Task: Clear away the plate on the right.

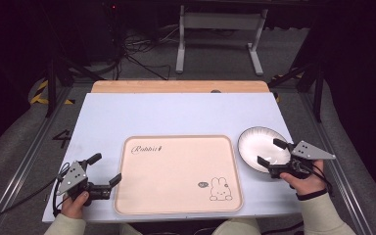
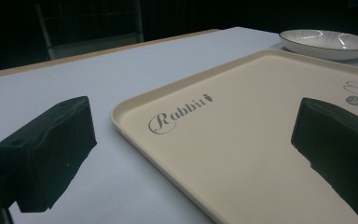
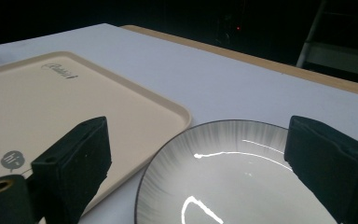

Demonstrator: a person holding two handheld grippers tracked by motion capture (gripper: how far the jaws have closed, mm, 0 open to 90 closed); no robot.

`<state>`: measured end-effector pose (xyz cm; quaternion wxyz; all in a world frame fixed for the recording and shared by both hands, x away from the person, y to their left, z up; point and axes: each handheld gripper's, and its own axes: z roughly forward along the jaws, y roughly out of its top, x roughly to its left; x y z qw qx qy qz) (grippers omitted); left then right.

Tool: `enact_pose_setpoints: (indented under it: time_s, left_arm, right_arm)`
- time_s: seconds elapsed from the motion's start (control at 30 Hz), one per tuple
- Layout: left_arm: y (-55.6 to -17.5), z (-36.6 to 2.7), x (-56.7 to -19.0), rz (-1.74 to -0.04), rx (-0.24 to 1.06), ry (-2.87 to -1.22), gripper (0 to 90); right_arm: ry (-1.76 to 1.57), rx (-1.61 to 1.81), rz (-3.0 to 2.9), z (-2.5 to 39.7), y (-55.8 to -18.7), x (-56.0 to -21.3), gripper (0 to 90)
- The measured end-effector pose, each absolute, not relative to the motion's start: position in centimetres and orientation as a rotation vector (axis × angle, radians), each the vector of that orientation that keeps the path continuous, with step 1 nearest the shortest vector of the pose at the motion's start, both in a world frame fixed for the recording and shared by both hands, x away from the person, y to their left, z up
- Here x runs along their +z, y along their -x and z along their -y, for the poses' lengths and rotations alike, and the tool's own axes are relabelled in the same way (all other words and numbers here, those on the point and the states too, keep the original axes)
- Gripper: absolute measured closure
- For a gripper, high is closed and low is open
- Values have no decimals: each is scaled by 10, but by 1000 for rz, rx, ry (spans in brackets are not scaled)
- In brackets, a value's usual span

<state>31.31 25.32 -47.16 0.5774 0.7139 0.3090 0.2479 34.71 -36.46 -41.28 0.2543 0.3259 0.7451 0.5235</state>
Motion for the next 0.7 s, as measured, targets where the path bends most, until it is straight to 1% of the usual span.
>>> enact_pose_setpoints:
  time_s: [0.2, 0.7]
  left_arm:
    - [-313, -253, -471, -732, 578, -1677, 2]
    - [-313, -252, -471, -736, 578, -1679, 2]
  right_arm:
    - [-937, 1325, -2037, 373, -360, -412, 77]
    - [-1051, 1300, -1991, 393, -375, -414, 78]
